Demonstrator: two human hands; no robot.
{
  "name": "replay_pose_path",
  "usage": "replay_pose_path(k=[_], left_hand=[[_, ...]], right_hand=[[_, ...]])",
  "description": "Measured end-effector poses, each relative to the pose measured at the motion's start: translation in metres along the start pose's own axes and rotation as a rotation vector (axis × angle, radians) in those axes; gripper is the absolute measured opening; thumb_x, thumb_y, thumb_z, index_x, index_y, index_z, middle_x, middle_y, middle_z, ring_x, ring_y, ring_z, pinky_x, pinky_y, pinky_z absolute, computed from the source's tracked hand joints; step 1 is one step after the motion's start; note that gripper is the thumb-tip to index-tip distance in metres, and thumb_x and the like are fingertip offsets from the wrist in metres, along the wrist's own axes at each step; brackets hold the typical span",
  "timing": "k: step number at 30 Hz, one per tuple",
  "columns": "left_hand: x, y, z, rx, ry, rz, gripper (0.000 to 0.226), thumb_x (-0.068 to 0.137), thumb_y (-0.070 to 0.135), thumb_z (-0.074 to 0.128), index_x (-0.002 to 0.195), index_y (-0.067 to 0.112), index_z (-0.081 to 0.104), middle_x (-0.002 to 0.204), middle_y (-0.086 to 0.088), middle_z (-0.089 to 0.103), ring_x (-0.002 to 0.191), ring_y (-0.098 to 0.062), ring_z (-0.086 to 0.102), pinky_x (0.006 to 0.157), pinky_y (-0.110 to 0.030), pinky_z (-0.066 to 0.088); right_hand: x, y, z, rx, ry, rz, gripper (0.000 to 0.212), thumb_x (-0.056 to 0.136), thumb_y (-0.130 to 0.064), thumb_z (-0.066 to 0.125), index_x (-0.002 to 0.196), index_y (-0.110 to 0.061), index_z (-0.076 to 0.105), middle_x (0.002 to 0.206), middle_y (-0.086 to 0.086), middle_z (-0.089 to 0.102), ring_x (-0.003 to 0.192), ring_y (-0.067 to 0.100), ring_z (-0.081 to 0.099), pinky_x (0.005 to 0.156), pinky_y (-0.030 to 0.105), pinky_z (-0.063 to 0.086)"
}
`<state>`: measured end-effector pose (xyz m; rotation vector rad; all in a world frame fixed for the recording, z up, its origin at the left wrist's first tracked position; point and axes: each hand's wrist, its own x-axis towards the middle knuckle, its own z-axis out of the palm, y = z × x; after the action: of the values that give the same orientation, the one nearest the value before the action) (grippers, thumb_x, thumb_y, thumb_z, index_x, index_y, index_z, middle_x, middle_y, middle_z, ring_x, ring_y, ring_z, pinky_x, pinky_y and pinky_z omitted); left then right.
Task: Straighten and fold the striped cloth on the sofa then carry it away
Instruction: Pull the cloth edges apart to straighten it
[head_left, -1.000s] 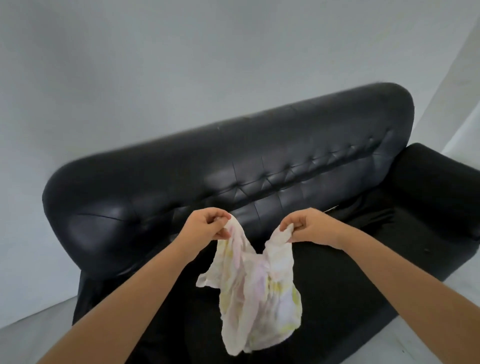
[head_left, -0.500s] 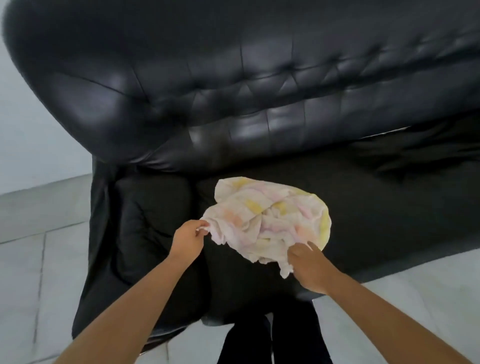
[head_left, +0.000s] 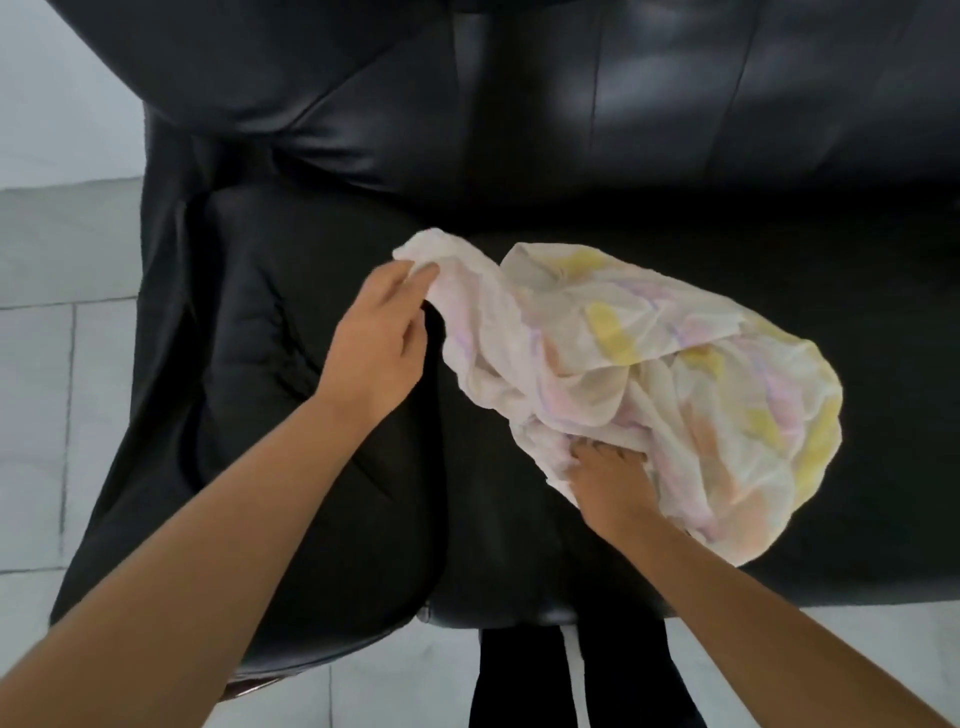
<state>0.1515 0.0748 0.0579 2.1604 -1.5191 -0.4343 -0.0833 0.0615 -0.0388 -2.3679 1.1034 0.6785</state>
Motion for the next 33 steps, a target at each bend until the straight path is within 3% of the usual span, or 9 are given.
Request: replay_pose_path(k=[3, 5, 8, 13, 16, 20, 24, 27, 33], left_hand=[[-0.032, -0.008, 0.037, 0.007, -0.351, -0.121, 0.039, 0.089, 0.003, 0.04, 0.127, 0.005, 0.046, 0.135, -0.017, 0.046, 0.12, -0.025, 0.047, 0.1, -0.031, 0.039], [-0.059, -0.01, 0.064, -0.031, -0.536, -0.204, 0.039, 0.091, 0.003, 0.038, 0.13, 0.008, 0.044, 0.138, -0.011, 0.044, 0.124, -0.023, 0.045, 0.105, -0.025, 0.032], [-0.08, 0.0, 0.096, -0.153, -0.669, -0.245, 0.041, 0.091, 0.009, 0.044, 0.131, 0.011, 0.042, 0.137, -0.008, 0.044, 0.125, -0.02, 0.044, 0.106, -0.023, 0.03], [-0.074, 0.04, 0.119, -0.637, -0.678, -0.405, 0.044, 0.081, 0.007, 0.062, 0.124, 0.007, 0.05, 0.116, -0.007, 0.05, 0.105, -0.016, 0.053, 0.089, -0.009, 0.039], [-0.065, 0.053, 0.119, -0.842, -0.742, -0.467, 0.041, 0.078, 0.0, 0.064, 0.118, 0.008, 0.057, 0.097, 0.013, 0.049, 0.087, 0.002, 0.054, 0.077, 0.0, 0.043], [-0.06, 0.059, 0.116, -0.725, -0.758, -0.376, 0.017, 0.079, 0.003, 0.063, 0.095, 0.004, 0.07, 0.075, 0.014, 0.056, 0.066, 0.012, 0.055, 0.068, 0.0, 0.042], [-0.058, 0.058, 0.111, -0.737, -0.719, -0.567, 0.015, 0.082, 0.01, 0.06, 0.076, 0.018, 0.071, 0.062, 0.005, 0.065, 0.049, 0.008, 0.058, 0.081, -0.024, 0.049], [-0.058, 0.066, 0.105, -0.753, -0.752, -0.589, 0.015, 0.084, 0.01, 0.057, 0.082, 0.014, 0.071, 0.063, 0.004, 0.065, 0.053, 0.005, 0.06, 0.083, -0.027, 0.049], [-0.06, 0.067, 0.092, -0.771, -0.863, -0.51, 0.033, 0.087, 0.004, 0.051, 0.076, 0.031, 0.065, 0.061, 0.011, 0.063, 0.055, 0.01, 0.058, 0.07, -0.003, 0.046]], right_hand=[[-0.007, 0.012, -0.01, 0.245, 0.002, -0.038, 0.024, 0.058, -0.024, 0.079, 0.079, -0.012, 0.074, 0.071, 0.0, 0.071, 0.067, 0.019, 0.067, 0.061, 0.021, 0.054], [-0.019, 0.021, -0.022, 0.541, -0.002, 0.023, 0.026, 0.083, -0.021, 0.055, 0.092, -0.004, 0.072, 0.076, -0.01, 0.065, 0.072, 0.008, 0.059, 0.064, 0.001, 0.04], [-0.041, 0.043, -0.024, 0.734, -0.082, 0.105, 0.02, 0.088, -0.005, 0.054, 0.102, -0.008, 0.067, 0.093, -0.012, 0.06, 0.092, 0.007, 0.055, 0.07, -0.007, 0.037], [-0.05, 0.068, -0.03, 0.911, -0.244, 0.112, 0.038, 0.084, 0.005, 0.055, 0.069, -0.029, 0.06, 0.087, -0.021, 0.057, 0.075, -0.027, 0.055, 0.071, -0.006, 0.04], [-0.051, 0.073, -0.036, 0.944, -0.296, 0.092, 0.038, 0.084, 0.006, 0.056, 0.069, -0.029, 0.061, 0.086, -0.019, 0.059, 0.074, -0.025, 0.056, 0.072, -0.005, 0.041], [-0.056, 0.076, -0.045, 1.006, -0.289, 0.088, 0.043, 0.085, 0.0, 0.056, 0.068, -0.039, 0.063, 0.085, -0.022, 0.062, 0.079, -0.018, 0.059, 0.072, -0.005, 0.04], [-0.067, 0.063, -0.055, 0.917, -0.115, -0.022, 0.018, 0.069, -0.07, 0.049, 0.07, -0.059, 0.062, 0.113, -0.051, 0.045, 0.114, -0.021, 0.04, 0.089, -0.005, 0.032], [-0.068, 0.049, -0.046, 0.908, 0.024, -0.079, 0.036, 0.061, -0.074, 0.051, 0.078, -0.046, 0.065, 0.117, -0.051, 0.042, 0.122, -0.024, 0.024, 0.099, -0.005, 0.022], [-0.06, 0.041, -0.027, 0.943, 0.096, -0.046, 0.057, 0.066, -0.05, 0.044, 0.099, -0.013, 0.072, 0.116, -0.021, 0.048, 0.112, -0.018, 0.041, 0.09, -0.004, 0.03]])
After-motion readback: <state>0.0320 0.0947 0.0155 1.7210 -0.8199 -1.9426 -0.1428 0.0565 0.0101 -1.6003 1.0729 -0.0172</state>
